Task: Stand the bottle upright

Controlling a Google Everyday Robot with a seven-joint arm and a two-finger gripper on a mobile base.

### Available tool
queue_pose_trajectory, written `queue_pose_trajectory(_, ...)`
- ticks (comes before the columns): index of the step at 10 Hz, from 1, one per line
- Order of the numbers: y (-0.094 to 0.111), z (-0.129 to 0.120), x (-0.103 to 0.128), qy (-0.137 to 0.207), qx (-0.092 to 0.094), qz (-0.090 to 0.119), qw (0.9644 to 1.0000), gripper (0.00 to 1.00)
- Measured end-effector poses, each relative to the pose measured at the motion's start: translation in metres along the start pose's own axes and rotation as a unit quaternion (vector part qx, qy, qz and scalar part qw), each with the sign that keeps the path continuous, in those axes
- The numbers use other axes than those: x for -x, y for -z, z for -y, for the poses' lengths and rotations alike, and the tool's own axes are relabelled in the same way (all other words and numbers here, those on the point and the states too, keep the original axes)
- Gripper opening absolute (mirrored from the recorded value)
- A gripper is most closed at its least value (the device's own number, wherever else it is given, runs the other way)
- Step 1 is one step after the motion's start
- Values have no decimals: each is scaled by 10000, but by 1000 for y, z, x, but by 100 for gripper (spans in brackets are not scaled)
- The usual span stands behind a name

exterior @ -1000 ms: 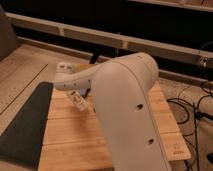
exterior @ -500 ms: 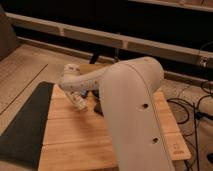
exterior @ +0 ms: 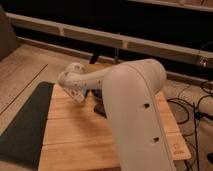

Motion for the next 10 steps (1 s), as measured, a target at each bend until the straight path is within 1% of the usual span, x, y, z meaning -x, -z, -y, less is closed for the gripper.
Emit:
queue_pose_trajectory(1, 6, 10, 11, 74, -11, 260, 9996, 4)
queue_pose_trajectory(2, 19, 20, 28, 99, 38, 739, 9972, 4)
queue_pose_trajectory(3, 27, 22, 35, 27, 103, 1023, 9947, 4)
queue_pose_trajectory(4, 38, 27, 38, -132, 171, 1321, 9910, 4)
queue_pose_trajectory(5, 48, 34, 38, -365, 208, 1603, 9862, 4)
queue_pose_trajectory(6, 56, 42, 35, -663, 219, 1865, 9800, 4)
queue_pose_trajectory(7, 61, 46, 31, -855, 231, 2009, 9756, 4)
queue_pose_trajectory(8, 65, 40, 26, -1040, 306, 2187, 9697, 4)
queue_pose_trajectory(9, 65, 25, 22, -1084, 429, 2266, 9670, 4)
queue_pose_trajectory(10, 65, 14, 21, -1103, 512, 2315, 9652, 4)
